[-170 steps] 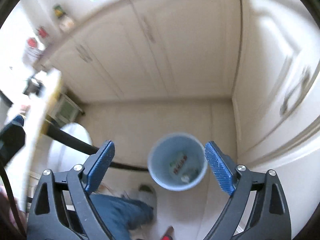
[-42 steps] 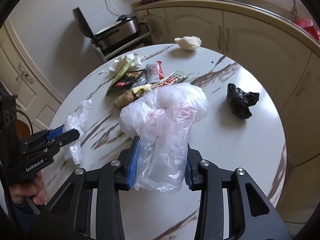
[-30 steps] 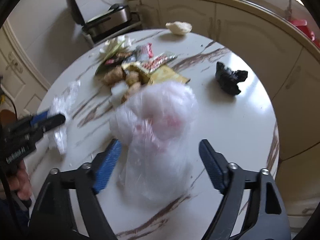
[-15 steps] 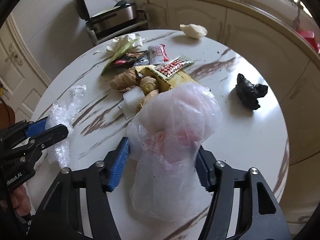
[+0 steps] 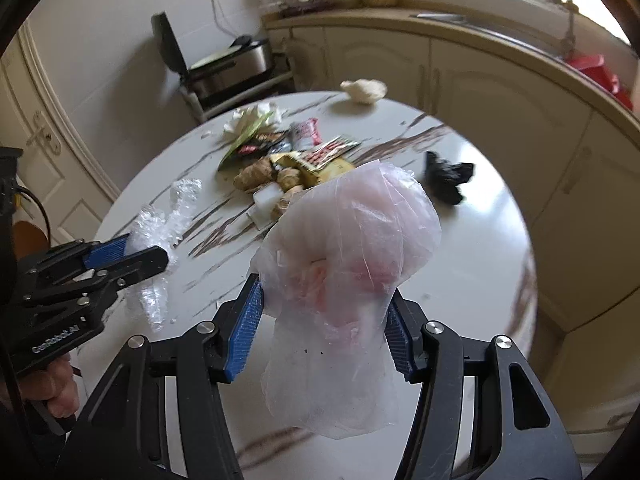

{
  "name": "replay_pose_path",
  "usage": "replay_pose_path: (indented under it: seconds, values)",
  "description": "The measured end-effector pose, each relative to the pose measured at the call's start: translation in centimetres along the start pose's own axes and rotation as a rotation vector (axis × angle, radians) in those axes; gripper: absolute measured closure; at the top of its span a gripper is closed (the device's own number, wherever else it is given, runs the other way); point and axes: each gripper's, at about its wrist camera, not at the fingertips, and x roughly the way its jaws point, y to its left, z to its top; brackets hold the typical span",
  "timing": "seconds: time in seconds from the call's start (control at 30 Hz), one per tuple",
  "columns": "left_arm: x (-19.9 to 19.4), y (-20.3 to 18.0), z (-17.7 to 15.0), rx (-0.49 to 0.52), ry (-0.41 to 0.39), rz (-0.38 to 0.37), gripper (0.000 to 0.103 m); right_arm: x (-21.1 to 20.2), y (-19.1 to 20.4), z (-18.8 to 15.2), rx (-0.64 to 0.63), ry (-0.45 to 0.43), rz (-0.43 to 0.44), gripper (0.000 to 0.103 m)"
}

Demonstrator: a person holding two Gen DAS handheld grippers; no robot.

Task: Collect trash
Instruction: 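Grasp the large clear plastic bag with the right gripper while the left holds its bag, then carry both plastic bags to the blue bin with both grippers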

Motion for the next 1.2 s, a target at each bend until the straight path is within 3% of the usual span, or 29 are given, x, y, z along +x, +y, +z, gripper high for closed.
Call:
replay_pose_path:
  seconds: [0.4,0.67,1.03,1.2]
  values:
    - [1.2,-11.1,1.3,0.142,-0.003,-0.088,0.079,-7.1,-8.1,-3.7,0.134,-0.074,-0.069,0.048]
    - [4.5,-18.0,1.9,0.227,0.038,-0.183,0.079,-10.8,-16.5,-7.7,0.268,-0.076,-0.193,0.048]
    - [11.0,-26.3,2.6,0.272,0.134,-0.316,0.079,-6.9,-25.0,-14.1,0.434,0.077,-0.257,0.048]
    - [14.4,-28.2,3.2,0.283,0.169,-0.331,0.079,-4.0,-27.2,-15.7,0.463,0.148,-0.262,0.048]
